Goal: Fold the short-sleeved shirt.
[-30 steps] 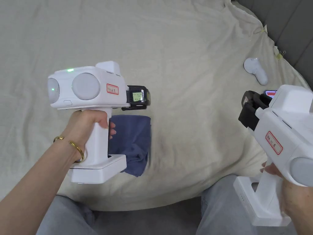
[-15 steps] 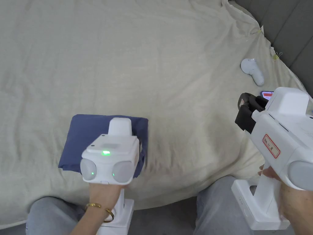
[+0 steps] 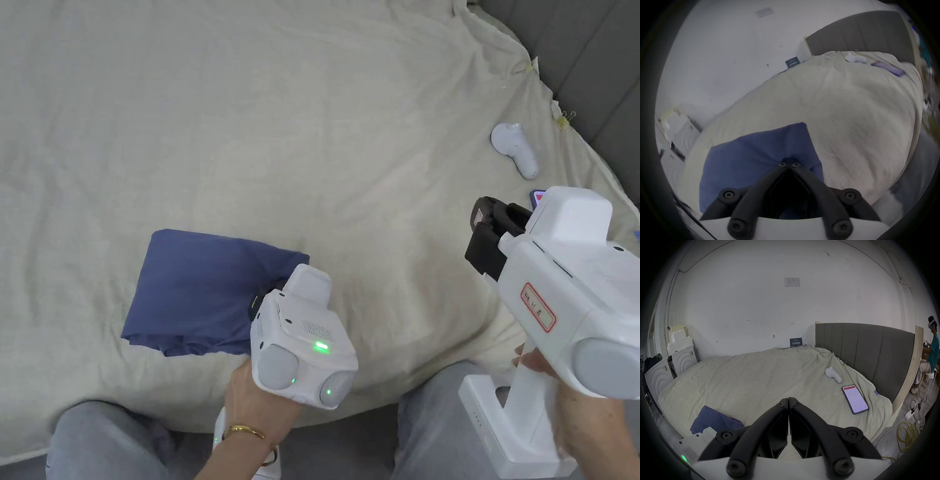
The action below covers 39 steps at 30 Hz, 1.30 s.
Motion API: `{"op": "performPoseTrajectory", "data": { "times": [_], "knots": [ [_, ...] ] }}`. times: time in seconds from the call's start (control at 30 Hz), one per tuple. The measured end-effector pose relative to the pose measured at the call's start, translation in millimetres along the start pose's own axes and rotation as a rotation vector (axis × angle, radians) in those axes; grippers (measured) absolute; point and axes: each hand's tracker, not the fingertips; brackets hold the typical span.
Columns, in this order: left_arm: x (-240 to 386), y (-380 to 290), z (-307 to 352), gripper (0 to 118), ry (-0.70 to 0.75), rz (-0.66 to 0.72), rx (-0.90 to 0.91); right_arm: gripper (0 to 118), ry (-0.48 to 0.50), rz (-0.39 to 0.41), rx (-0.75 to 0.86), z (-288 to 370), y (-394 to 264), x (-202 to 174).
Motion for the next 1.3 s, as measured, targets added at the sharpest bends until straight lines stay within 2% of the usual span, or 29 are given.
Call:
{"op": "performPoseTrajectory", "data": {
  "times": [0.1, 0.2, 0.27, 0.37, 0.47, 0.6, 0.7, 0.87, 0.93, 1.1, 1.23, 1.3],
  "knots": [
    [-21, 21, 0, 0, -0.122, 0.203, -0.057, 0, 0.012, -0.001, 0.013, 1, 6, -1],
    [-57, 38, 6, 0, -0.354, 0.464, -0.104, 0, 0.023, 0.003, 0.038, 1, 12, 1],
    [-79, 49, 11, 0, -0.460, 0.535, -0.118, 0, 0.032, 0.004, 0.054, 2, 18, -2],
    [-120, 65, 29, 0, -0.568, 0.654, -0.040, 0, 0.053, 0.001, 0.070, 1, 25, -9],
    [-163, 73, 49, 0, -0.502, 0.700, 0.058, 0, 0.081, 0.005, 0.080, -1, 28, -23],
    [-207, 70, 73, 0, -0.284, 0.608, 0.174, 0, 0.125, 0.000, 0.098, -7, 25, -53],
    [-233, 55, 85, 0, -0.111, 0.541, 0.211, 0, 0.152, 0.007, 0.132, -16, 19, -85],
    [-255, 31, 99, 0, 0.055, 0.553, 0.269, 0, 0.244, 0.036, 0.148, -36, 2, -145],
    [-257, 25, 104, 0, 0.118, 0.540, 0.270, 0, 0.286, 0.020, 0.117, -47, -9, -168],
    [-261, 14, 108, 0, 0.126, 0.541, 0.287, 0, 0.323, 0.017, -0.009, -85, -51, -209],
    [-264, 8, 103, 0, 0.134, 0.532, 0.300, 0, 0.254, 0.074, -0.114, -108, -90, -225],
    [-263, 6, 99, 0, 0.137, 0.521, 0.299, 0, 0.240, 0.032, -0.165, -116, -106, -225]
  ]
}}
